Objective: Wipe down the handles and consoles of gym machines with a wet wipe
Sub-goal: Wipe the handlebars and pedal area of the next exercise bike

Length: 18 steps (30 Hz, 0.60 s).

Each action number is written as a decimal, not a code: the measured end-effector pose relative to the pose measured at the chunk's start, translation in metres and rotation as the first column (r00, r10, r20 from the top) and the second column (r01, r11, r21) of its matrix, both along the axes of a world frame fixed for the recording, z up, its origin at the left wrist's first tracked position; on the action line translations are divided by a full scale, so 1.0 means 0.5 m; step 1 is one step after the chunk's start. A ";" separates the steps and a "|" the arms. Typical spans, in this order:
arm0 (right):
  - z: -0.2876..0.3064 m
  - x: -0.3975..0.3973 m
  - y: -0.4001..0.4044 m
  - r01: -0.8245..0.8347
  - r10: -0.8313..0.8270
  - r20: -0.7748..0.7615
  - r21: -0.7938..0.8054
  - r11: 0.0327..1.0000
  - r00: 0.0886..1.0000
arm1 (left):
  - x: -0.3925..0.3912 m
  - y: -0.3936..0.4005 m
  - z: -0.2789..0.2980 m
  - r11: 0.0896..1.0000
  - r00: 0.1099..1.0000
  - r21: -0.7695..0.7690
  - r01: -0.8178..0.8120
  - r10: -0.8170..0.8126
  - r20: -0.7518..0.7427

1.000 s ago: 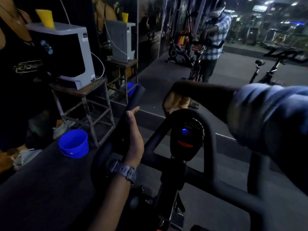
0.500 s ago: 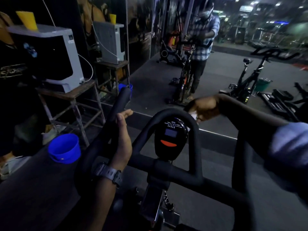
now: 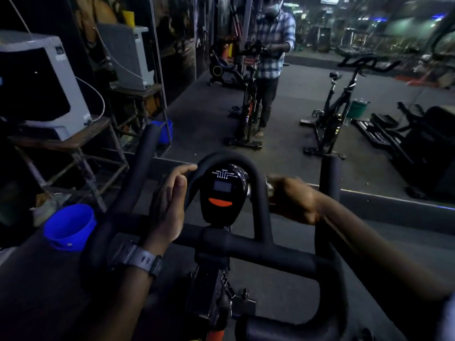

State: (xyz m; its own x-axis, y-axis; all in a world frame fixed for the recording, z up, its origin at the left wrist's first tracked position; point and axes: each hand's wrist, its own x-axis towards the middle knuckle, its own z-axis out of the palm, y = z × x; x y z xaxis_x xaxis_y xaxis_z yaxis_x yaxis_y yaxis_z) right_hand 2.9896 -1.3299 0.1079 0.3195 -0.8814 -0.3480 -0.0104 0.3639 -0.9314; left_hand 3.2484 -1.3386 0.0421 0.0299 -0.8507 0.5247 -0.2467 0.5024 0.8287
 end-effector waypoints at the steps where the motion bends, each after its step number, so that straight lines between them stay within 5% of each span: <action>1: -0.013 -0.003 0.034 -0.033 0.032 -0.038 -0.038 0.999 0.999 | 0.000 -0.003 -0.003 1.000 1.000 0.005 0.005 -0.005 -0.001; 5: -0.070 -0.024 0.111 -0.123 0.053 -0.379 -0.164 0.979 0.924 | 0.002 -0.011 -0.003 0.999 0.999 0.031 0.020 -0.019 -0.033; 7: -0.071 -0.035 0.123 -0.308 0.048 -0.706 -0.246 0.919 0.706 | 0.000 -0.009 -0.001 0.999 0.999 0.029 0.025 -0.024 -0.035; 10: -0.050 -0.032 0.137 -0.415 -0.053 -0.891 -0.262 0.872 0.451 | -0.001 -0.002 0.002 0.999 0.998 0.038 0.031 -0.029 -0.052; 13: -0.038 -0.020 0.152 -0.192 -0.296 -0.781 -0.463 0.865 0.550 | 0.002 0.002 0.006 0.999 0.999 0.036 0.018 -0.016 -0.045; 16: -0.019 0.007 0.158 -0.016 -0.592 -0.549 -0.741 0.672 0.590 | -0.001 0.004 0.009 1.000 0.999 0.011 0.016 -0.016 -0.041; 18: 0.000 0.051 0.145 0.033 -0.628 -0.386 -0.835 0.549 0.675 | -0.002 0.006 0.011 1.000 0.999 0.007 0.013 -0.012 -0.048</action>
State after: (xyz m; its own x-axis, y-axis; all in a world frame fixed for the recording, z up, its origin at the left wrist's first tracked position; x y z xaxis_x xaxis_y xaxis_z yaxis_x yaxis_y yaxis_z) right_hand 3.0151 -1.2572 0.1078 -0.0696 -0.8762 0.4769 -0.6811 -0.3076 -0.6645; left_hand 3.2475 -1.3358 0.0477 0.0440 -0.8552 0.5165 -0.2005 0.4989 0.8431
